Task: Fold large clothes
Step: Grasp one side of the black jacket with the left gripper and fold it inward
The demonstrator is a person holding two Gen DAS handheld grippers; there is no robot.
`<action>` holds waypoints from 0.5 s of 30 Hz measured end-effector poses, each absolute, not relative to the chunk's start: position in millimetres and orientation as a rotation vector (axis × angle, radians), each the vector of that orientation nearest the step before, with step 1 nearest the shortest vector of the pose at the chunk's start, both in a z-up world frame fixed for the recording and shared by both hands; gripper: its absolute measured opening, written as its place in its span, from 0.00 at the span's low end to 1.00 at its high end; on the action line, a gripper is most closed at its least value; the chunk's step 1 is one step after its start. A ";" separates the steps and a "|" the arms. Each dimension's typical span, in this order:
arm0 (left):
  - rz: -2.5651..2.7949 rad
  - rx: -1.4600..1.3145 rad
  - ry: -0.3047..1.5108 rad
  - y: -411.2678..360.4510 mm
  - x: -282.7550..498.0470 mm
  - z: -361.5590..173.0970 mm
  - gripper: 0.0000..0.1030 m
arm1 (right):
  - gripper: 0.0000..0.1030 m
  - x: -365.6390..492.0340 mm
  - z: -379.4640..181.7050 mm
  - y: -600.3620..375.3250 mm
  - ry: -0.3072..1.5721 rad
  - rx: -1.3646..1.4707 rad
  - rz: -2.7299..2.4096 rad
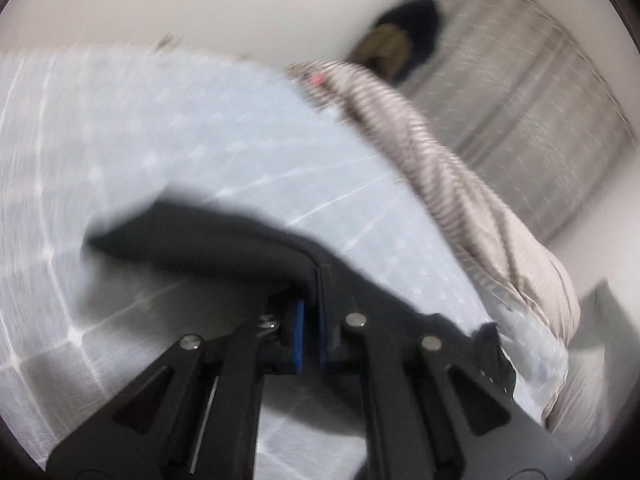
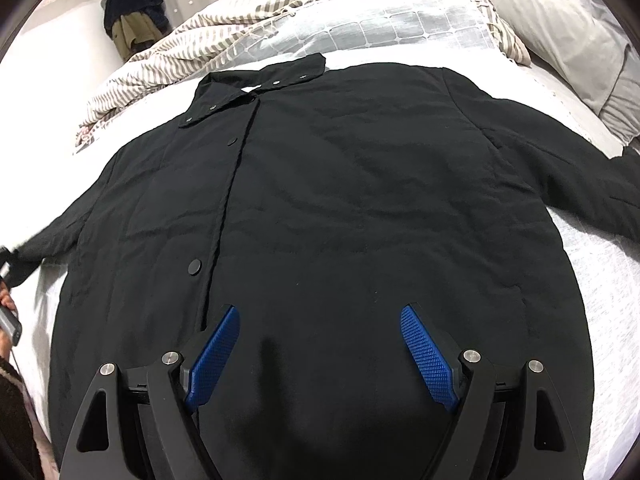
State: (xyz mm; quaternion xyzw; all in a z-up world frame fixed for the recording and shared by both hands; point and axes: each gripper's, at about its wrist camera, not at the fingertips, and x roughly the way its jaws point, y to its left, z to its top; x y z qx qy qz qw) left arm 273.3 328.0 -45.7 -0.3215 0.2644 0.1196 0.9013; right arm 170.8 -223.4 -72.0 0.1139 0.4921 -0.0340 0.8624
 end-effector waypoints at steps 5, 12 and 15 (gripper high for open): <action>0.079 -0.558 0.478 269.1 277.4 7.4 0.06 | 0.82 169.9 -70.2 -224.7 1.025 0.254 -0.066; -0.172 -0.473 0.496 163.0 285.4 34.3 0.06 | 0.82 169.8 -71.5 -227.4 1.027 0.268 -0.073; -0.273 -0.443 0.547 117.7 288.7 27.0 0.06 | 0.82 169.6 -72.2 -228.9 1.028 0.271 -0.077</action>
